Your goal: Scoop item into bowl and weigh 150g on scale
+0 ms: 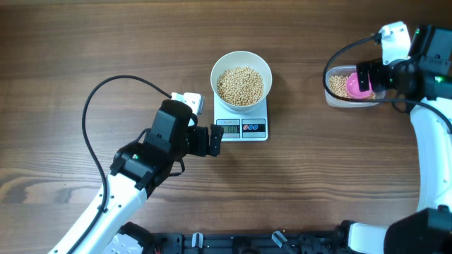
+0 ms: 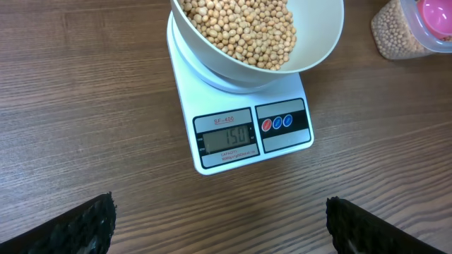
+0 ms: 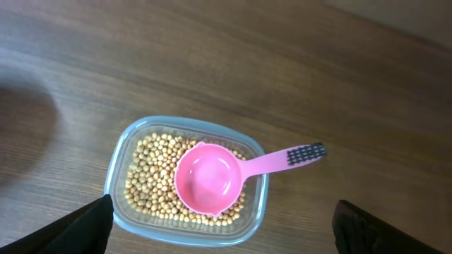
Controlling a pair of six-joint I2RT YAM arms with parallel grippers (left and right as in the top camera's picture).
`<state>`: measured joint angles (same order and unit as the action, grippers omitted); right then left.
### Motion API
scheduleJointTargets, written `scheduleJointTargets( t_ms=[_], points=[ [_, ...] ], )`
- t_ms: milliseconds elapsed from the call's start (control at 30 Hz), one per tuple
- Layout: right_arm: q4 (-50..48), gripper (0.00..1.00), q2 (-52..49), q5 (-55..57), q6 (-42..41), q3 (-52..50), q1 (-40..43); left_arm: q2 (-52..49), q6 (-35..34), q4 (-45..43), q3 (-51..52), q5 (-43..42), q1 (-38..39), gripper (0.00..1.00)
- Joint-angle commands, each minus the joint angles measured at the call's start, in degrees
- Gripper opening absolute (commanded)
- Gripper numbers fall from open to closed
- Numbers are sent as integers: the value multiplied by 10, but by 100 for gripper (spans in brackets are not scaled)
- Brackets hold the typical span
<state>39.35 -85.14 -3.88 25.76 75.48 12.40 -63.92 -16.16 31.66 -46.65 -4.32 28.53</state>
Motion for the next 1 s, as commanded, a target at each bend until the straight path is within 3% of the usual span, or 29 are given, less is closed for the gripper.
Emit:
scheduleJointTargets(
  t_ms=[0,200,567,733,967],
  points=[
    [1,100,28,-7,-37,6,-2,-2,9,-2,-2,5,-3,100],
    [47,100,68,-42,-99,6,-2,-2,9,-2,-2,5,-3,100],
    [276,100,241,4,-375,-11,-2,-2,9,-2,-2,5,-3,100],
    [298,100,362,-9,-385,-99,-2,-2,9,-2,-2,5,-3,100],
    [327,100,355,0,-384,-104,-2,-2,9,-2,-2,5,-3,100]
  ],
)
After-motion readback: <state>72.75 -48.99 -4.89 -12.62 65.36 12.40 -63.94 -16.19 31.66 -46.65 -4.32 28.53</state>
